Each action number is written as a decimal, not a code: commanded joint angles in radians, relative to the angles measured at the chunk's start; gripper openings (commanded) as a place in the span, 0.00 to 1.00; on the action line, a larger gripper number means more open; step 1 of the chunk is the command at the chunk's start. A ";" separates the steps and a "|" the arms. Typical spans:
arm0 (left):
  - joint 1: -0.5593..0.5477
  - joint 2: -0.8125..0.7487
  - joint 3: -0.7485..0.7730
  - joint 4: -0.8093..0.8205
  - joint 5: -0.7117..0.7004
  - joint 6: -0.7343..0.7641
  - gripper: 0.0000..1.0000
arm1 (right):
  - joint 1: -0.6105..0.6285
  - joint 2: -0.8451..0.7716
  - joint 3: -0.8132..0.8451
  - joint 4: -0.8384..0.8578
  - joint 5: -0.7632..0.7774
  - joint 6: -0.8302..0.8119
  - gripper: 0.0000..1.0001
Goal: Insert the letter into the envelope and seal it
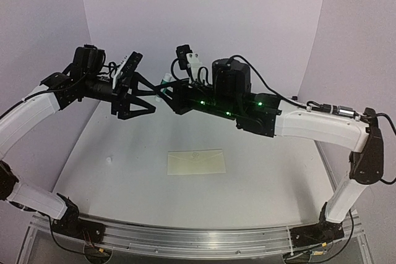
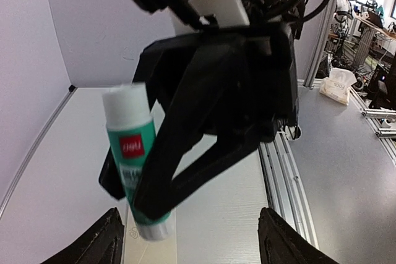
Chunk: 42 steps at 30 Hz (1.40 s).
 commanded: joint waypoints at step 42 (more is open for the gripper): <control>0.394 0.362 -0.361 -0.218 -0.867 0.433 0.59 | 0.025 0.026 -0.426 -0.057 -0.001 -0.235 0.00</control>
